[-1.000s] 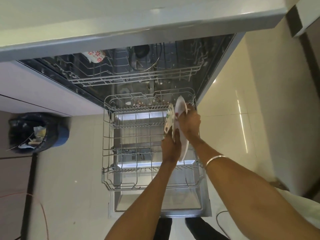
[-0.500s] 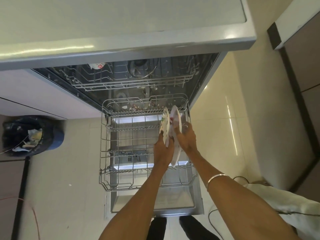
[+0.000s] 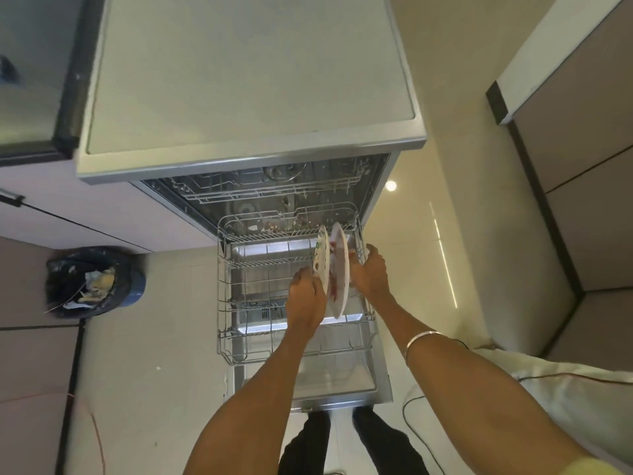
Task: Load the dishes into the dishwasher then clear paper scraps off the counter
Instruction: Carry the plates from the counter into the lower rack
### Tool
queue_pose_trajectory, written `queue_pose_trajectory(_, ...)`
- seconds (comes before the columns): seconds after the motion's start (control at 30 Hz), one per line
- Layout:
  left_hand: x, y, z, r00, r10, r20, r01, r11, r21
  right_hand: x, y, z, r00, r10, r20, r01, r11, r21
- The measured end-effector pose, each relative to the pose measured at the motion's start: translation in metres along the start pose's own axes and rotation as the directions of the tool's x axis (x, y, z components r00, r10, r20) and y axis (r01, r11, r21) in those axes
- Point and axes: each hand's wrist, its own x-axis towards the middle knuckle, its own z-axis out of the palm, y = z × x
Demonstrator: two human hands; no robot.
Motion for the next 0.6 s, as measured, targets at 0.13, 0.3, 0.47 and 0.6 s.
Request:
queue_pose_trajectory(0.13,-0.031,0.018,-0.034,1.0,0.002,0.017,-0.003,0.998,0.058,-0.038,-0.013,-0.021,0.999,0.054,0.006,-0.053,0.997,-0.057)
queue_pose_trajectory(0.3,-0.071,0.037,-0.068,0.997,-0.034,0.075,0.025,0.993,0.113,-0.082,-0.019,-0.043,0.993,0.119,0.008,-0.117,0.988,-0.101)
queue_pose_trajectory(0.47,-0.106,0.055,-0.1,0.993,0.017,0.115,-0.041,0.977,0.211,-0.114,-0.039,-0.062,0.979,0.085,0.187,-0.008,0.925,-0.379)
queue_pose_trajectory(0.6,-0.121,0.071,-0.126,0.994,-0.011,0.113,-0.017,0.97,0.241,-0.133,-0.063,-0.065,0.961,0.006,0.277,0.143,0.845,-0.516)
